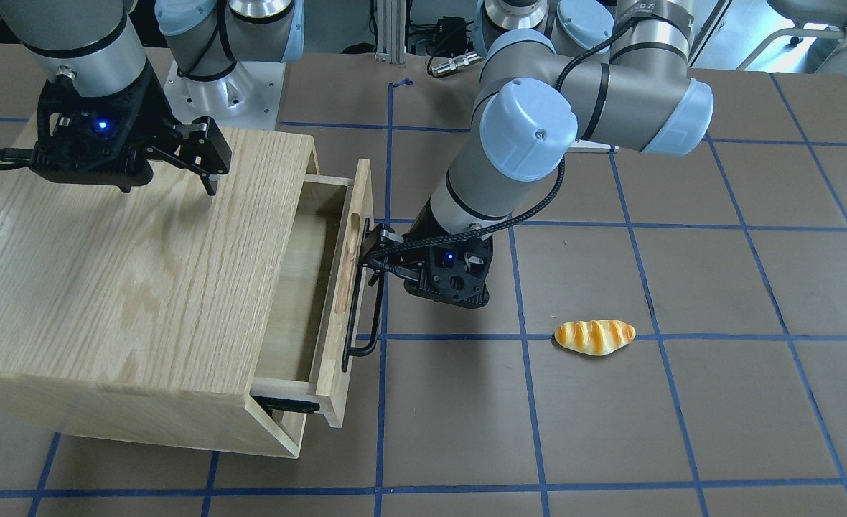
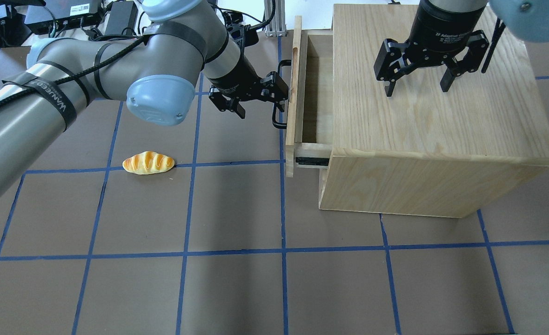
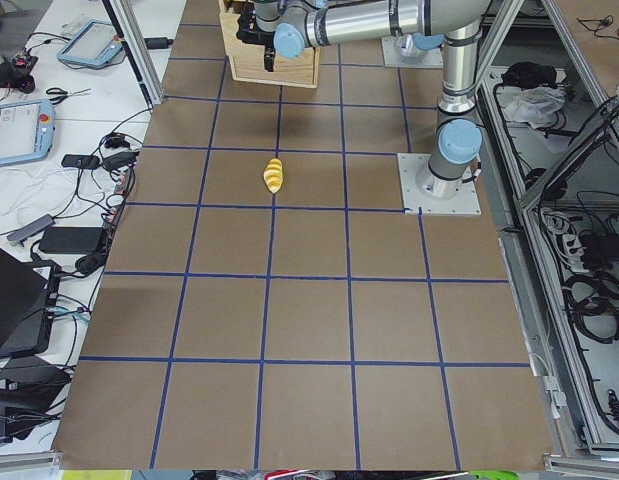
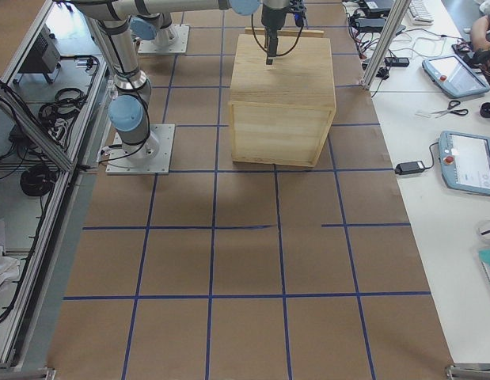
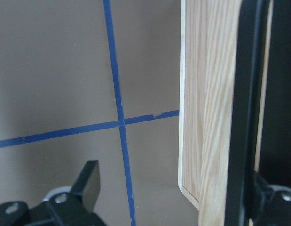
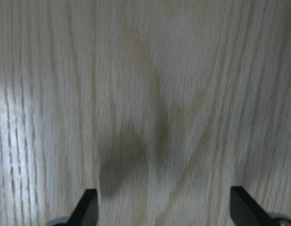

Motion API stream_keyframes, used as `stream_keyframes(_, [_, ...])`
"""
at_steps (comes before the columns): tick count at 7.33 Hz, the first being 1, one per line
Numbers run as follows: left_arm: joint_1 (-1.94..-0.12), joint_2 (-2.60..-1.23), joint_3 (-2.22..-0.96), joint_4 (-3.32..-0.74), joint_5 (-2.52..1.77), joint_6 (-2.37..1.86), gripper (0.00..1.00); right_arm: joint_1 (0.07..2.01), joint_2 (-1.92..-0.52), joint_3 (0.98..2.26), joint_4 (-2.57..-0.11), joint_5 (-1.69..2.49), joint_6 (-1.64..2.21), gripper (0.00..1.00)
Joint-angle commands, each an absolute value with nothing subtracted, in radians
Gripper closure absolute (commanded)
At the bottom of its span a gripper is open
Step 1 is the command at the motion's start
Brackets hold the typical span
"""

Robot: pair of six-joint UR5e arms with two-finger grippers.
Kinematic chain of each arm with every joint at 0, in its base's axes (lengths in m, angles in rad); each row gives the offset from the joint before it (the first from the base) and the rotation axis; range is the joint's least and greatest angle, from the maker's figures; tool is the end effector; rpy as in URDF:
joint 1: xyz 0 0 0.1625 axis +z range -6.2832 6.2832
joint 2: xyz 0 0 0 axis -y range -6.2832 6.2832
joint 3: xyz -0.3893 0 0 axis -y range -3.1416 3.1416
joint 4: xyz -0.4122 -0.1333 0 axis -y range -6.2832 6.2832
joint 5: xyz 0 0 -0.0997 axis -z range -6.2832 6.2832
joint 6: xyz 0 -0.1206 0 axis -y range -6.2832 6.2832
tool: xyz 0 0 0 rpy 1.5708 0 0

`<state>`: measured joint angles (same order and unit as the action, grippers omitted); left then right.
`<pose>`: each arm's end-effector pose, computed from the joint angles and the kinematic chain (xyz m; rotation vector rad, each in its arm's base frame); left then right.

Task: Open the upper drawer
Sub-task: 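Pull the handle with the left gripper away from the cabinet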

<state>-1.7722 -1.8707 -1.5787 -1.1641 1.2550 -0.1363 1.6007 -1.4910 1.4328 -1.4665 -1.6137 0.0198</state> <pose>-0.2910 -0.5717 0.3053 -0.1137 -2.8111 0.0620 0.1441 -0.5325 0.4496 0.0172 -3.0967 -0.0697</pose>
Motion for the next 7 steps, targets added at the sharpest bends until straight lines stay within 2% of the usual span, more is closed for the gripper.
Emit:
stream_keyframes(1, [-1.738, -1.859, -1.578, -1.192, 1.255, -0.103, 0.0, 1.601, -1.491, 1.433, -1.466, -1.614, 0.02, 0.0])
stream_keyframes(7, [-1.682, -1.844, -1.58, -1.247, 1.255, -0.083, 0.0, 1.6, -1.491, 1.433, -1.466, -1.614, 0.02, 0.0])
